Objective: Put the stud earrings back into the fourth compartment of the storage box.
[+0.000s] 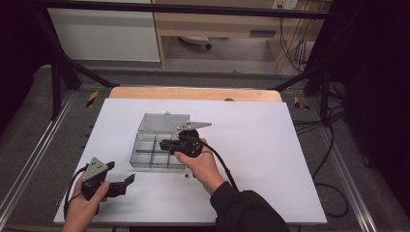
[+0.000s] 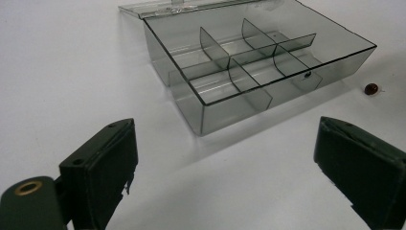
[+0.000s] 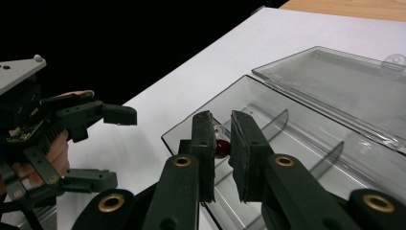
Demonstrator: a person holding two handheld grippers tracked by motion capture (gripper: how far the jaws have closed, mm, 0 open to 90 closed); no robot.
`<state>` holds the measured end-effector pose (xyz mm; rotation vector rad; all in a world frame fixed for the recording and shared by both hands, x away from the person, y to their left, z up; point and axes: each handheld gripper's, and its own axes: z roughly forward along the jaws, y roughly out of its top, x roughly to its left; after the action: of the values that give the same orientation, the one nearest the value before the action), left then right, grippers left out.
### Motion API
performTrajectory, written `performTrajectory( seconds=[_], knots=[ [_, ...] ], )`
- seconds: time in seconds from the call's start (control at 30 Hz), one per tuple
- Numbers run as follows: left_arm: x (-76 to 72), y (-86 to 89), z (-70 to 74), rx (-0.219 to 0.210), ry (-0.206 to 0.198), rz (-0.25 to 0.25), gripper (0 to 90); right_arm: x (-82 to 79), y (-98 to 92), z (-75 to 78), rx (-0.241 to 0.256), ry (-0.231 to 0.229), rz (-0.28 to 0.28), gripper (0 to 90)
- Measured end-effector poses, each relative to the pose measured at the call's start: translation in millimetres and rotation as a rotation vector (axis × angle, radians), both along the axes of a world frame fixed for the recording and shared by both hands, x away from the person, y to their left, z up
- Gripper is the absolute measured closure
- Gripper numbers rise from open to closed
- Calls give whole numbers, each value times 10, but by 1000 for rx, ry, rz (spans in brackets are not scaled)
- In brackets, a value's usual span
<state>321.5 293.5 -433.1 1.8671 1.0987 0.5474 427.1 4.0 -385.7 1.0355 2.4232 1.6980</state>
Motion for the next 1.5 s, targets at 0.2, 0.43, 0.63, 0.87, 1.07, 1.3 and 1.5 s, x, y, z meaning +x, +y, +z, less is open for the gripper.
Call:
performTrajectory(
  seconds=[0.2,0.43,0.63,0.87,1.07,1.3,1.5],
  knots=[
    [-3,3,1,-1,1,1,79,32,132,28,-13,-6,12,803],
    [-1,8,-1,-2,3,1,79,72,239,81,-31,-26,20,803],
    [-2,10,-1,-2,4,1,79,86,311,96,-55,-36,26,803],
    [-3,11,-5,-2,7,1,79,104,380,88,-74,-43,33,803],
    [-1,9,-8,3,11,-2,79,122,429,78,-86,-40,30,803],
    [-3,13,-10,1,14,-1,79,143,499,68,-111,-43,34,803],
    [-3,11,-11,4,14,-3,79,144,536,45,-134,-49,40,803]
  ],
)
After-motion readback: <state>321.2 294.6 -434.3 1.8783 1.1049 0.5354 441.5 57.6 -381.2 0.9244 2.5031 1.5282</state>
